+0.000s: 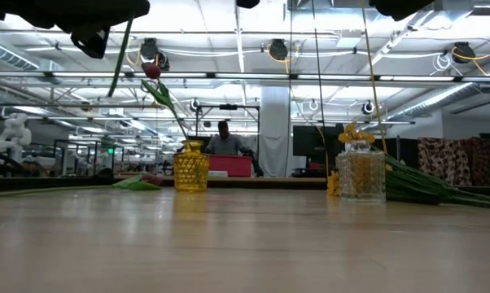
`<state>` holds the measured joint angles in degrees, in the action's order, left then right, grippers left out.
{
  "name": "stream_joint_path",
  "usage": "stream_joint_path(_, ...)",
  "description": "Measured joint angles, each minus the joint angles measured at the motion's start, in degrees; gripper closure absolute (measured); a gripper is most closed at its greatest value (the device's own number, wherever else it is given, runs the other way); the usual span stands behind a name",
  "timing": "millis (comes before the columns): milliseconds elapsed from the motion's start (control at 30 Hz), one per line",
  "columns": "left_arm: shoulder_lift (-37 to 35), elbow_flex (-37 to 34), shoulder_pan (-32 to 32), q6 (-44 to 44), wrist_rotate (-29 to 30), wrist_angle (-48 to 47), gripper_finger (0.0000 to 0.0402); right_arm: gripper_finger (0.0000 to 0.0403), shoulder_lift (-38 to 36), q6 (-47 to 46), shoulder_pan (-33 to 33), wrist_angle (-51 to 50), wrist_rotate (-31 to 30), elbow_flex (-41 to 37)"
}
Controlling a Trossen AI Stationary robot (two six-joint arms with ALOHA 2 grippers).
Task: Sort flowers into vase by color
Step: Put the red flower into the yellow vase
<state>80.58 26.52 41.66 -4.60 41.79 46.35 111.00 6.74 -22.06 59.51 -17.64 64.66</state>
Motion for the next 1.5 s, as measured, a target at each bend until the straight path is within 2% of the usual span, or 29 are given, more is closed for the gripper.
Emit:
stream_joint_path(133,0.0,0.0,2.1,0.5,4.1,-0.4,0.0256,0.0399,-0.9,2.0,0.4,-2.6,-0.4,0.0)
stream_joint_path(233,0.0,0.0,4.2,0.8,11.5,-1.4,0.0193,0.0401,-3.7,2.0,1.3,-7.3,-0.5,0.0)
stream_joint_path(300,0.0,0.0,5.6,1.0,18.9,-3.1,0.0163,0.0401,-5.7,2.1,2.1,-10.4,-0.6,0.0)
stream_joint_path(400,0.0,0.0,6.8,0.8,30.7,-7.4,0.0140,0.0402,-8.7,3.2,3.8,-14.2,-0.5,0.0)
stream_joint_path(500,-0.1,0.0,6.4,0.9,36.6,-10.8,0.0135,0.0402,-11.4,3.8,6.9,-14.9,0.0,-0.8)
stream_joint_path(567,-0.8,0.0,5.5,1.8,35.9,-12.4,0.0135,0.0402,-12.5,2.6,9.8,-14.2,0.1,-2.4)
stream_joint_path(633,-2.2,0.0,4.0,1.9,31.6,-13.7,0.0135,0.0402,-12.8,0.3,13.0,-11.9,2.5,-4.8)
stream_joint_path(767,-6.3,0.0,-0.6,2.0,14.8,-18.1,0.0134,0.0402,-11.4,-5.3,18.9,1.5,8.6,-9.4)
stream_joint_path(800,-7.3,0.0,-1.7,2.5,12.5,-19.5,0.0134,0.0403,-10.8,-6.2,20.0,4.7,8.7,-10.3)
stream_joint_path(833,-8.1,0.0,-2.7,3.2,12.4,-20.8,0.0134,0.0403,-10.0,-6.6,21.0,7.5,8.7,-10.7)
stream_joint_path(933,-10.5,0.0,-3.7,2.6,17.3,-24.3,0.0138,0.0403,-7.5,-7.4,23.6,11.3,8.6,-11.0)
stream_joint_path(1033,-12.6,0.0,-4.0,2.0,17.3,-28.0,0.0168,0.0403,-5.4,-7.6,25.6,14.5,7.6,-10.2)
stream_joint_path(1133,-14.8,0.0,-4.9,-0.4,16.8,-34.2,0.0224,0.0403,-3.3,-7.6,27.6,15.9,7.3,-8.7)
stream_joint_path(1267,-17.5,0.0,-8.0,-8.4,16.0,-44.9,0.0323,0.0403,-1.6,-8.0,29.3,15.7,7.3,-7.1)
stream_joint_path(1367,-18.1,0.0,-11.3,-13.8,11.8,-50.1,0.0387,0.0403,-1.6,-7.9,30.0,15.4,7.3,-6.8)
stream_joint_path(1433,-18.0,0.0,-13.0,-14.3,8.6,-51.9,0.0388,0.0402,-1.6,-7.8,30.3,14.5,7.3,-6.9)
stream_joint_path(1500,-17.9,0.0,-14.0,-12.3,8.1,-52.8,0.0378,0.0402,-1.6,-7.8,30.7,14.4,7.2,-6.9)
